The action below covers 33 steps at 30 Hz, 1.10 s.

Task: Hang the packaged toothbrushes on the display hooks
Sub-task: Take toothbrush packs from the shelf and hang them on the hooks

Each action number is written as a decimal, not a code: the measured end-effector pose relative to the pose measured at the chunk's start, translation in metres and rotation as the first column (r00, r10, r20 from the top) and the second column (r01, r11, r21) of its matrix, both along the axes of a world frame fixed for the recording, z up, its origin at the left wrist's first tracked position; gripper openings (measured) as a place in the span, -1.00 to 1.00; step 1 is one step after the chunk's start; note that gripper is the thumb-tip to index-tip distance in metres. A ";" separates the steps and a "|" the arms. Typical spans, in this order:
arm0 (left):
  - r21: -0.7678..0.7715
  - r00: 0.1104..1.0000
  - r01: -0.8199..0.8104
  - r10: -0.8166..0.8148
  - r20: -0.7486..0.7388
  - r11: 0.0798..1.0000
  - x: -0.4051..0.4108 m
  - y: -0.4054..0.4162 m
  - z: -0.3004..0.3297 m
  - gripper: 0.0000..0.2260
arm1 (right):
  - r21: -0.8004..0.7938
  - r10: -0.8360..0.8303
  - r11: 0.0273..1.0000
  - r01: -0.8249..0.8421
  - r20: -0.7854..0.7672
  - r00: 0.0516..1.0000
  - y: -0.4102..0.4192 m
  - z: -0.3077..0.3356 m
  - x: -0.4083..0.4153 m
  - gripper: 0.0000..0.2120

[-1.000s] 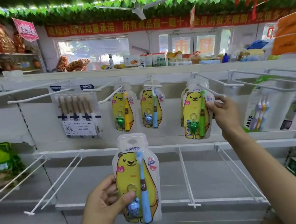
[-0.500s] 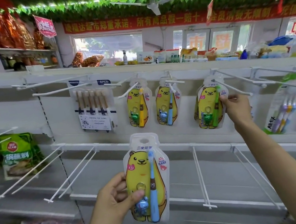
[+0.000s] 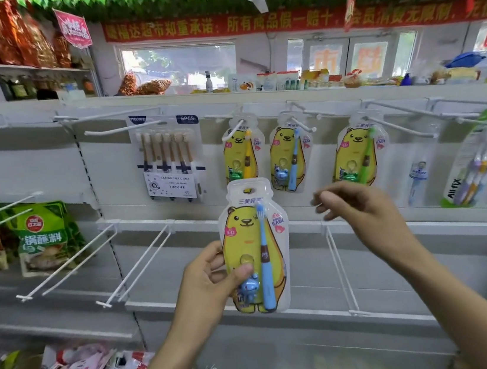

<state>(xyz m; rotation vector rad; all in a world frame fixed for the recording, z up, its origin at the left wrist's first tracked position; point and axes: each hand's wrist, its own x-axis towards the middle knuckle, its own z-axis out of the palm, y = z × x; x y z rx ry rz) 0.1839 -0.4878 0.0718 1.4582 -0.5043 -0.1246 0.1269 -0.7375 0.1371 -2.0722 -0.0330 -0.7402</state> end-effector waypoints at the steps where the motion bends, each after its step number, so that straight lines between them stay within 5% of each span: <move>1: -0.010 1.000 0.001 -0.001 -0.001 1.000 0.002 0.000 0.001 -0.72 | 0.009 0.055 0.998 -0.055 -0.023 0.998 0.014 0.001 -0.005 -0.78; 7: -0.030 0.996 0.081 -0.080 0.036 0.996 0.004 -0.005 0.009 -0.72 | 0.122 0.199 0.974 -0.189 -0.080 0.977 0.054 -0.004 -0.008 -0.72; 11: -0.006 0.987 0.135 -0.134 0.089 0.991 0.004 -0.011 0.013 -0.71 | 0.234 0.177 0.955 -0.180 0.032 0.984 0.055 -0.002 -0.014 -0.88; 17: 0.033 0.960 0.256 -0.258 0.105 0.966 0.000 -0.020 0.010 -0.72 | 0.267 0.040 0.959 -0.095 0.203 0.978 0.044 0.015 -0.040 -0.83; 33: -0.020 0.981 0.138 -0.134 0.138 0.990 0.012 -0.054 0.014 -0.78 | 0.218 -0.005 0.975 -0.047 0.233 0.972 0.021 0.029 -0.014 -0.88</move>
